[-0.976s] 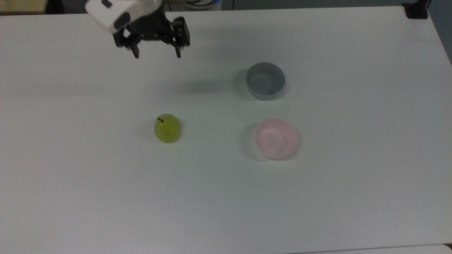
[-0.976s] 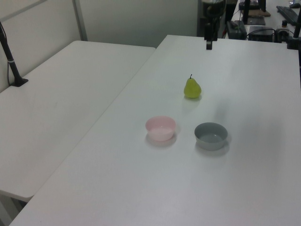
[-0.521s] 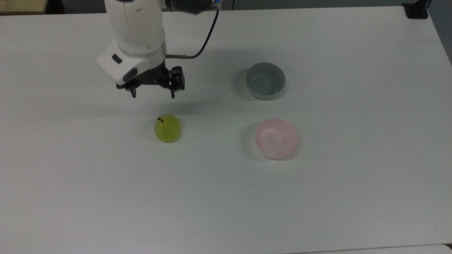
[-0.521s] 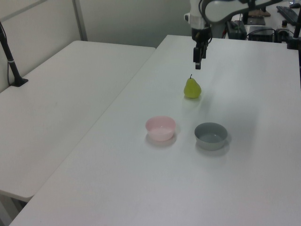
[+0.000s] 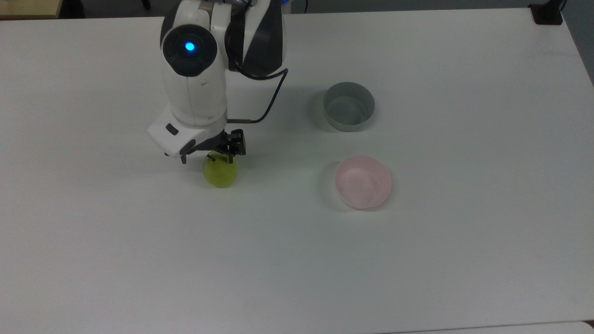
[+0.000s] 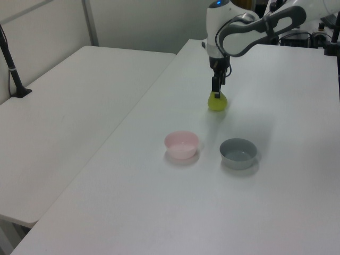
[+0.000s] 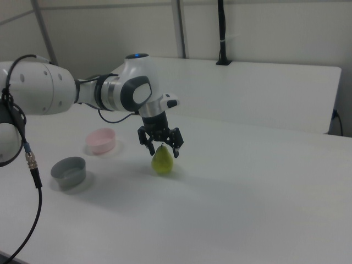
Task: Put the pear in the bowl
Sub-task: 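Close the gripper around the green pear and lift it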
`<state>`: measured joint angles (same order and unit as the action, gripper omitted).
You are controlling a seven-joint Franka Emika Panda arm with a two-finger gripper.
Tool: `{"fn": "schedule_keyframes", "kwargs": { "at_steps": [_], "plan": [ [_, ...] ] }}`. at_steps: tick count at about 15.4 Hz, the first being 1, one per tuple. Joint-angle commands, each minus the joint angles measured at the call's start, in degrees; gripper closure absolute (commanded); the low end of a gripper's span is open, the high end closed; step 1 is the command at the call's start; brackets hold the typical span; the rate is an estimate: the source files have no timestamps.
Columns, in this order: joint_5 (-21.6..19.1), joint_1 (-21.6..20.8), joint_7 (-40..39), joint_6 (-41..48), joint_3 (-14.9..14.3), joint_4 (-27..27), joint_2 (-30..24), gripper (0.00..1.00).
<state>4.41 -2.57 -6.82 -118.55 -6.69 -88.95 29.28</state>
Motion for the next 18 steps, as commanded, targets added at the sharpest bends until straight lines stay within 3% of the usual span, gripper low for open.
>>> {"fn": "schedule_keyframes", "kwargs": {
  "at_steps": [1, 7, 8, 9, 10, 11, 12, 18],
  "plan": [
    [0.86, -1.82, 0.76, -2.3, -0.52, -0.61, 0.69, 0.0],
    [0.95, -3.49, 0.85, -2.56, -0.52, -1.85, 2.27, 0.0],
    [1.03, -3.49, 0.85, -2.47, -0.52, -1.85, 2.27, 0.04],
    [1.03, -3.49, 0.85, -2.47, -0.52, -1.85, 2.18, 0.2],
    [0.95, -3.49, 0.94, -2.47, -0.78, -1.85, 2.09, 0.51],
    [0.95, -3.41, 0.94, -2.47, -0.87, -1.85, 1.83, 0.75],
    [0.95, -3.23, 0.85, -2.39, -0.87, -1.85, 1.66, 0.83],
    [0.6, -2.62, 0.41, -1.51, -1.92, -1.23, -4.66, 0.87]
  ]
}}
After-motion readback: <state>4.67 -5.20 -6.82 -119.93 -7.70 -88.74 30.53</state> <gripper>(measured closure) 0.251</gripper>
